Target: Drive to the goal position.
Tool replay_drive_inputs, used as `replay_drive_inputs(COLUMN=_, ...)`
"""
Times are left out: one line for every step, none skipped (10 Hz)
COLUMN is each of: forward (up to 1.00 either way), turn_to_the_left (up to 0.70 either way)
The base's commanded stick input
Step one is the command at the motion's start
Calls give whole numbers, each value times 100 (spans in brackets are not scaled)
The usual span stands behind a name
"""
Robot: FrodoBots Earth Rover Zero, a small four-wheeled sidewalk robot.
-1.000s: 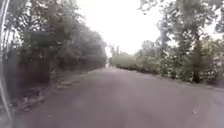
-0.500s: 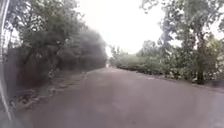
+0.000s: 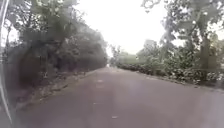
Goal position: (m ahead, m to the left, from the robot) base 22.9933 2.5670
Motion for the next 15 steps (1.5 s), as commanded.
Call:
replay_drive_inputs(forward=70, turn_to_the_left=1)
replay_drive_inputs(forward=70, turn_to_the_left=2)
replay_drive_inputs(forward=70, turn_to_the_left=3)
replay_drive_inputs(forward=70, turn_to_the_left=2)
replay_drive_inputs(forward=70, turn_to_the_left=2)
replay_drive_inputs(forward=70, turn_to_the_left=2)
replay_drive_inputs(forward=70, turn_to_the_left=3)
replay_drive_inputs(forward=70, turn_to_the_left=2)
replay_drive_inputs(forward=70, turn_to_the_left=0)
replay_drive_inputs(forward=70, turn_to_the_left=0)
replay_drive_inputs(forward=70, turn_to_the_left=0)
replay_drive_inputs(forward=70, turn_to_the_left=0)
replay_drive_inputs(forward=70, turn_to_the_left=0)
replay_drive_inputs(forward=70, turn_to_the_left=0)
replay_drive_inputs(forward=70, turn_to_the_left=0)
